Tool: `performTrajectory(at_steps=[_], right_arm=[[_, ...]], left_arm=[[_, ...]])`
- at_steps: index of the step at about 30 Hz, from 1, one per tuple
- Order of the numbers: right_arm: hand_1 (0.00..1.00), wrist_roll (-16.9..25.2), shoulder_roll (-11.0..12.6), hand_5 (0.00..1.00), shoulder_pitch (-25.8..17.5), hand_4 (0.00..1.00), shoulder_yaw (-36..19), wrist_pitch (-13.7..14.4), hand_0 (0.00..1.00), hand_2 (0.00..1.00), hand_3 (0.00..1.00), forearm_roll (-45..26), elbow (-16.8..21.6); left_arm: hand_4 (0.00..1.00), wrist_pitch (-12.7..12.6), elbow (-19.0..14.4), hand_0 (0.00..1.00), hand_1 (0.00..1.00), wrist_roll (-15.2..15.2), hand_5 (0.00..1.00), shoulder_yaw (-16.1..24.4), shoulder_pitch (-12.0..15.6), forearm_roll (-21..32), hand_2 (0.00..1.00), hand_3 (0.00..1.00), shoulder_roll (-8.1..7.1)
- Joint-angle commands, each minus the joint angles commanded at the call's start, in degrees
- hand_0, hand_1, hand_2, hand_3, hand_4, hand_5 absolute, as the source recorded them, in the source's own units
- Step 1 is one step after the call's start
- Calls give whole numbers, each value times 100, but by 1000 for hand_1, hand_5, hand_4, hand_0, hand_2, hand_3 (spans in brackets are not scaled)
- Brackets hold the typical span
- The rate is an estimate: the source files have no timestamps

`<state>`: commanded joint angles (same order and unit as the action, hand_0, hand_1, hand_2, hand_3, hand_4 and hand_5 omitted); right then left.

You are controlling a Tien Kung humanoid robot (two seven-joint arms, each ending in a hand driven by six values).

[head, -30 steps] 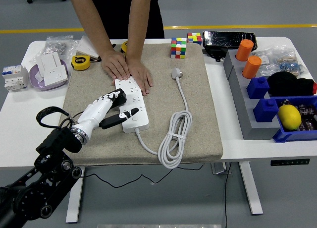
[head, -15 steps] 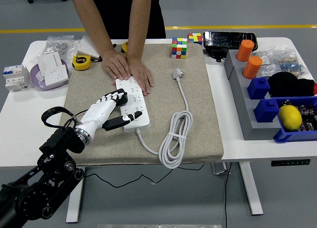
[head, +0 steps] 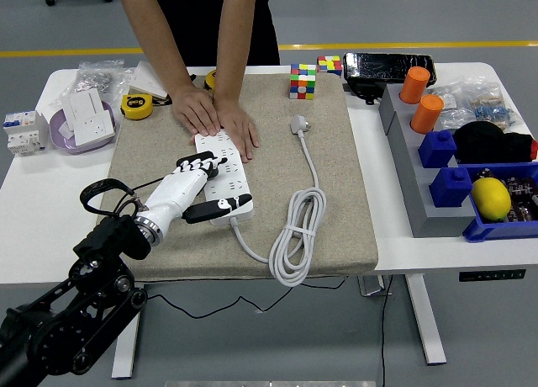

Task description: Pick up the plug,place it near the board,insert it into the board,press the button

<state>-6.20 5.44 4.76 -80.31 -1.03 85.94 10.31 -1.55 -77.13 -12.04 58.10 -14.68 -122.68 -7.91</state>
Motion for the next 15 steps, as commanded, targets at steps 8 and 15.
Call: performTrajectory(at_steps=[8, 15], right_arm=[[747, -9, 4, 805, -10, 998, 0, 5, 819, 743, 758, 10, 0], [747, -8, 4, 807, 10, 998, 12, 5, 819, 743, 758, -17, 0]], left_arm=[[998, -18, -203, 998, 998, 6, 998, -4, -16, -61, 978, 971, -28], [998, -84, -692, 998, 998, 46, 998, -1, 25, -36, 968, 961, -80]])
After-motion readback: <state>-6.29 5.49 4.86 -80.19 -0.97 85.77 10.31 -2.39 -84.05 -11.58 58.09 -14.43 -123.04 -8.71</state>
